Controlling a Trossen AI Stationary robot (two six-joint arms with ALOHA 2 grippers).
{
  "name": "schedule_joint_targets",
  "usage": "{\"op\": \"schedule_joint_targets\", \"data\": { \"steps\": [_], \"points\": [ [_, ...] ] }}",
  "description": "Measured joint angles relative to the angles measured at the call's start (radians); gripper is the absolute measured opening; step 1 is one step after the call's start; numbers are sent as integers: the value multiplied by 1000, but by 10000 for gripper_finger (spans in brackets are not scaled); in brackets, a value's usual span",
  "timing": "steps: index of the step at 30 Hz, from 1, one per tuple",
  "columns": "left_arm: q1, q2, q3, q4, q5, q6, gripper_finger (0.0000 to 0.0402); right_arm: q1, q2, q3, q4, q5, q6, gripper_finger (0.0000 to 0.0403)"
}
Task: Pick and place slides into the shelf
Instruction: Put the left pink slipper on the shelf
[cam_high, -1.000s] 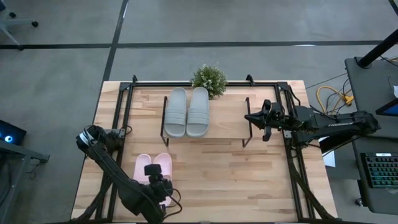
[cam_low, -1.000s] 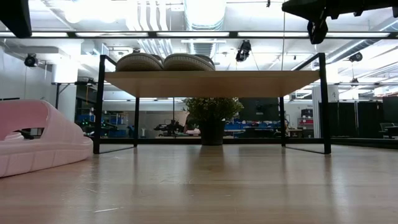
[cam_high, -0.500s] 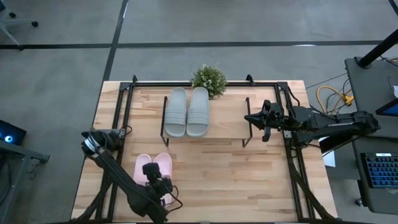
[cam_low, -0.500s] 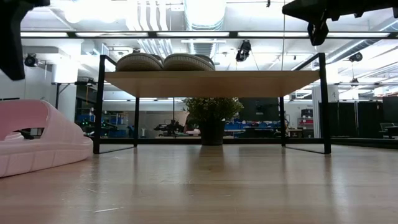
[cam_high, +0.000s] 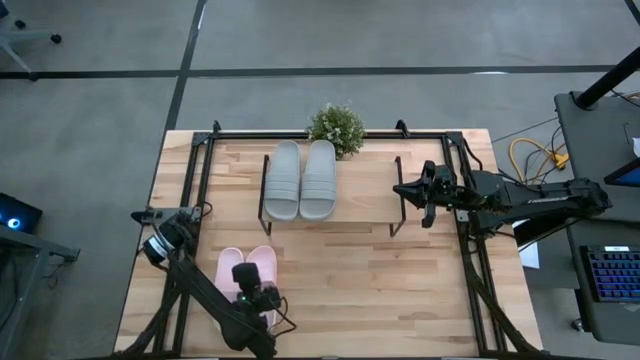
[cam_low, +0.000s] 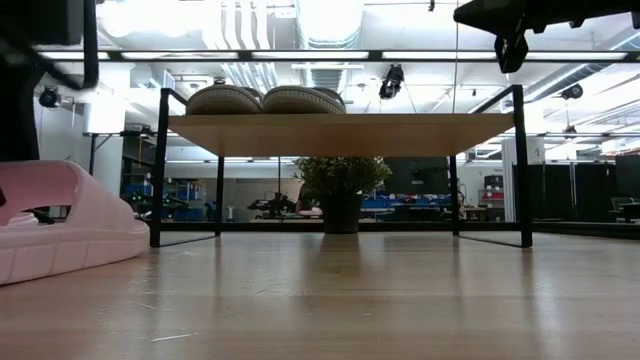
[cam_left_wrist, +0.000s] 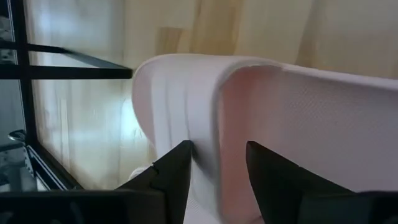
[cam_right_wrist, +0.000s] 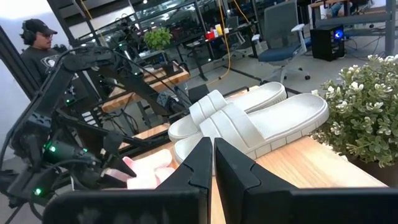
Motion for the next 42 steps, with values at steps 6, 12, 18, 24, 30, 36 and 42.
{"op": "schedule_joint_targets", "data": {
  "steps": [6, 12, 18, 24, 30, 36, 42],
  "points": [
    [1, 60, 1, -1, -26, -2, 139, 0, 0, 0, 1, -1, 0, 9],
    [14, 82, 2, -7, -37, -4, 139, 0, 0, 0, 1, -1, 0, 9],
    [20, 83, -1, -55, -70, -87, 139, 0, 0, 0, 6, -2, 0, 9],
    [20, 83, -1, -52, -72, -106, 110, 0, 0, 0, 7, -2, 1, 9],
    [21, 83, -3, -40, -75, -108, 13, 0, 0, 0, 7, -2, 18, 9],
    [21, 75, 10, -19, -66, -107, 3, 0, 0, 0, 7, -2, 18, 9],
    [20, 23, 48, -3, -63, -59, 1, 0, 0, 0, 7, -2, 17, 9]
  ]
}}
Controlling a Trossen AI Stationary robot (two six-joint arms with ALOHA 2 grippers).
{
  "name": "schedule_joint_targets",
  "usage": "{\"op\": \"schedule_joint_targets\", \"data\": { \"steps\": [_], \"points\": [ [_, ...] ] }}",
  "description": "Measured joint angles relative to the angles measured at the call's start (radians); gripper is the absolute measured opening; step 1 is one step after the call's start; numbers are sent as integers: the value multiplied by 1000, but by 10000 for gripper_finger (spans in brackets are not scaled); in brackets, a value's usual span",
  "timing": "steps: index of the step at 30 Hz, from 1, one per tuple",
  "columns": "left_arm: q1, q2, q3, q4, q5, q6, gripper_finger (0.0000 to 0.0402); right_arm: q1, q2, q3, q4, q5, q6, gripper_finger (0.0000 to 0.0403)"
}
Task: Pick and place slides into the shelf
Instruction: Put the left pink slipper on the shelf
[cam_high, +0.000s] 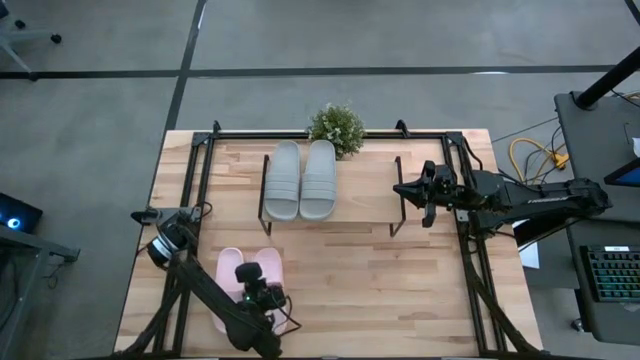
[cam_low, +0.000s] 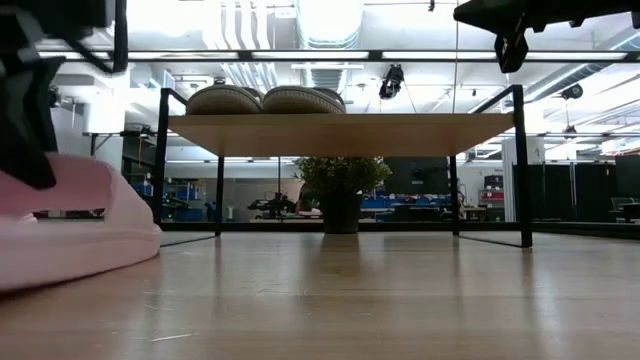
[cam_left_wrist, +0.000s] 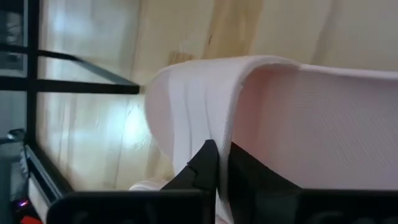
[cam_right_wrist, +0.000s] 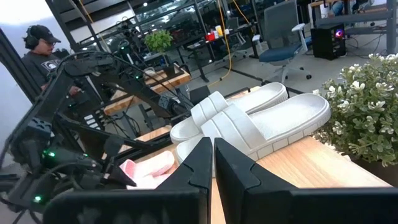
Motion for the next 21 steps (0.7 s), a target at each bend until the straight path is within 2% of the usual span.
{"op": "schedule_joint_targets", "data": {
  "steps": [10, 21],
  "points": [
    [7, -31, 124, -11, -12, 211, 1, 0, -8, 0, -9, 2, -15, 9],
    [34, -33, 314, -90, -150, 264, 0, 0, -106, 0, -55, 2, 16, 9]
  ]
}}
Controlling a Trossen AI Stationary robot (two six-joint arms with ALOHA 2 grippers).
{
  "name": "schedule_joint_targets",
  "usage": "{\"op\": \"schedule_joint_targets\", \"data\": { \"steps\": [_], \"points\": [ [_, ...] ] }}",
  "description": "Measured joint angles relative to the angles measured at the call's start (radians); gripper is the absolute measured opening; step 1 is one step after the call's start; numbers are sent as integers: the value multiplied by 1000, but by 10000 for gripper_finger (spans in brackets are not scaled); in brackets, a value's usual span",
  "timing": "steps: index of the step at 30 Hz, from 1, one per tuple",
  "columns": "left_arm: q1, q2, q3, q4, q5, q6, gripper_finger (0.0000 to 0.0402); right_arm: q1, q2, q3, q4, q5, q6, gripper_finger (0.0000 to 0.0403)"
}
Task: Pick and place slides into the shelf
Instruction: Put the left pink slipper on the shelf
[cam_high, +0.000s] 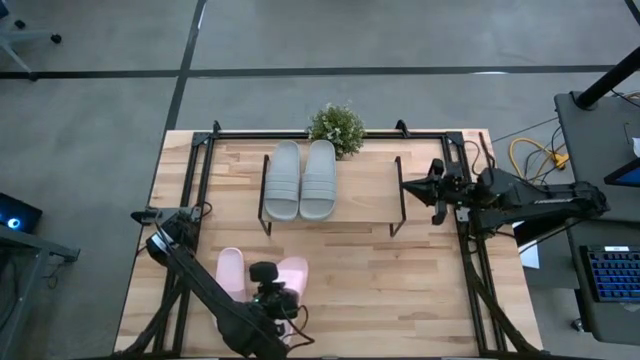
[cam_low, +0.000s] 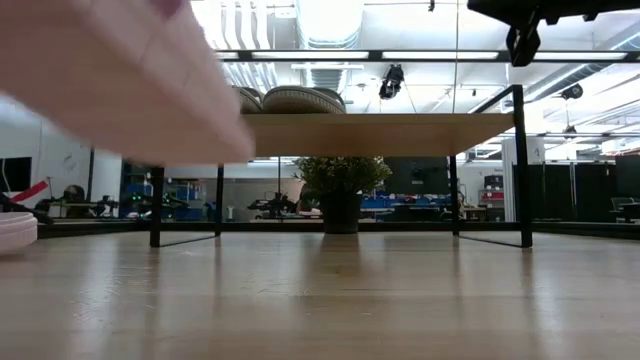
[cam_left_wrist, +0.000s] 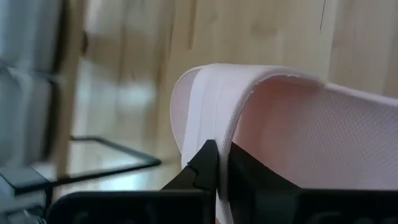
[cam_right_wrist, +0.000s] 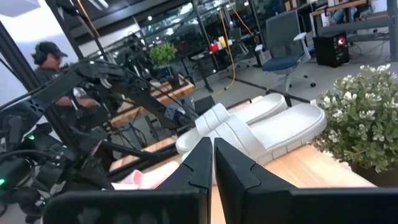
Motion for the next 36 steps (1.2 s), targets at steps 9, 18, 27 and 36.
{"op": "schedule_joint_targets", "data": {
  "steps": [9, 18, 27, 36],
  "points": [
    [55, 0, 89, 1, -143, 116, 0, 0, -26, 0, 0, 0, -11, 9],
    [116, 0, 169, 47, -255, 231, 0, 0, -25, 0, -2, 0, 11, 9],
    [136, 0, 218, 299, -344, 488, 0, 0, -25, 0, -13, 0, 10, 9],
    [237, 0, 217, 546, -480, 700, 0, 0, -34, 0, -25, 0, 24, 9]
  ]
}}
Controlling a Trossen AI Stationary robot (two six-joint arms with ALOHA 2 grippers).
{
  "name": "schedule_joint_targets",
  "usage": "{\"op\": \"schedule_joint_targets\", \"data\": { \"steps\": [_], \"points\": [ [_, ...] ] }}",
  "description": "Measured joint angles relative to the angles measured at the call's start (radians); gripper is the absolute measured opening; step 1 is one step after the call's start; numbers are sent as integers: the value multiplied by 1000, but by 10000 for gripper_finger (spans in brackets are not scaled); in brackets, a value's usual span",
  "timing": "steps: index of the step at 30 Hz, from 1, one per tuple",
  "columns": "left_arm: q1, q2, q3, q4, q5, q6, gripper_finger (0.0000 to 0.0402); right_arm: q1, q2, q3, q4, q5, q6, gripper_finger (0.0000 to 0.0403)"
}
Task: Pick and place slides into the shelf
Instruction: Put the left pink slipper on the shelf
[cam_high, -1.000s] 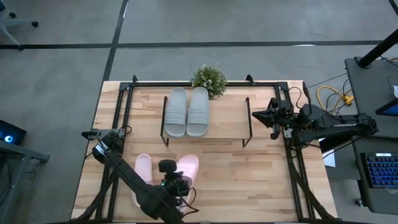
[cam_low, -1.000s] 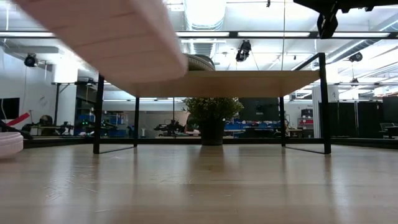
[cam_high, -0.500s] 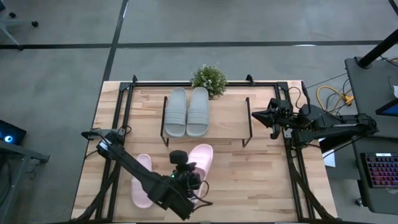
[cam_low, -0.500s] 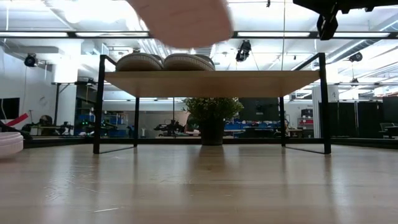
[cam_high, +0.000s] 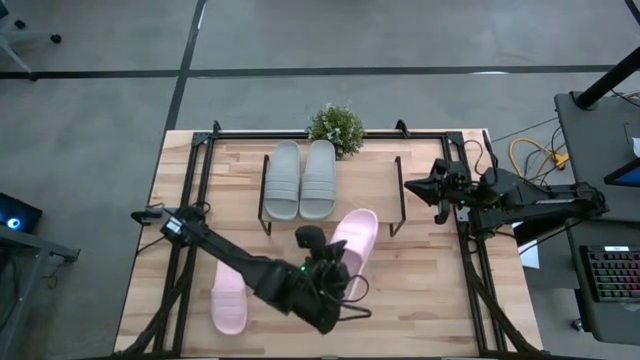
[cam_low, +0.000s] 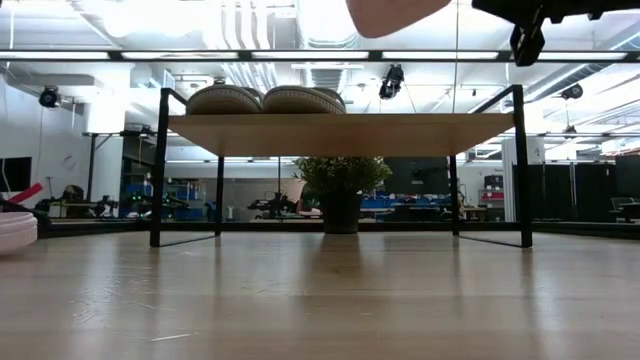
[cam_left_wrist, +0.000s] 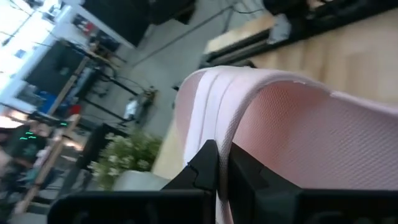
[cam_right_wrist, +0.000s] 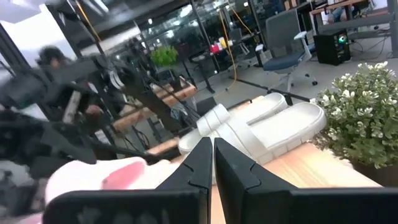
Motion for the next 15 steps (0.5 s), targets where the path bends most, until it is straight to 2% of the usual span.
{"op": "schedule_joint_targets", "data": {
  "steps": [4, 10, 15],
  "points": [
    [40, 0, 3, 49, -73, 66, 0, 0, -27, 0, 87, 6, 27, 9],
    [126, 0, 3, 169, -77, 226, 0, 0, -75, 0, 170, 8, -36, 9],
    [201, 0, 4, 186, -78, 255, 0, 0, -111, 0, 170, 9, -40, 9]
  ]
}}
